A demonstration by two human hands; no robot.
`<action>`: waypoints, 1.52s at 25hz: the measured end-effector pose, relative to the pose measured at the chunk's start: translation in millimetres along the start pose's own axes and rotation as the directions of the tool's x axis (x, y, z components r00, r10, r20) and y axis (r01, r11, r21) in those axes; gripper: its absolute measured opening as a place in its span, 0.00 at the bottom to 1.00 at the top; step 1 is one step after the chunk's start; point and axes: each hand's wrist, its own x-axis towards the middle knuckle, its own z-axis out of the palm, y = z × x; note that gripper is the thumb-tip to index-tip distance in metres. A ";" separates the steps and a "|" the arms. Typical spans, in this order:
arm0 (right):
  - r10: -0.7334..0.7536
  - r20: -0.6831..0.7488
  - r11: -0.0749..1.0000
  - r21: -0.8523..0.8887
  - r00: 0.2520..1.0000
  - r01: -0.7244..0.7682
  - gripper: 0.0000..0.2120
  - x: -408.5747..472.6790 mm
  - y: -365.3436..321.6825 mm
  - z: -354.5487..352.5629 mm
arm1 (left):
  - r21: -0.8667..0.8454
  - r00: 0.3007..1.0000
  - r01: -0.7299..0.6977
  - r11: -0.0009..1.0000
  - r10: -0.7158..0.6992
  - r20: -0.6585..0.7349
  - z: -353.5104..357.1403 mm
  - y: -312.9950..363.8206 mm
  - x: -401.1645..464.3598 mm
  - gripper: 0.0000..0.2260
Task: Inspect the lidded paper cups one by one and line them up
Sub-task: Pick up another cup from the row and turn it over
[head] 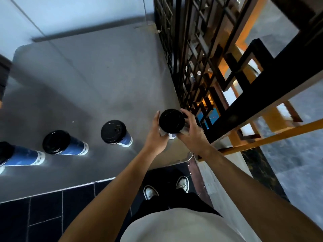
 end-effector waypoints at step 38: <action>0.212 0.133 0.878 0.408 0.968 -0.248 0.13 13.8 -59.7 39.4 | -0.664 0.982 0.112 0.739 -0.187 -0.042 -53.1 43.3 -61.6 0.24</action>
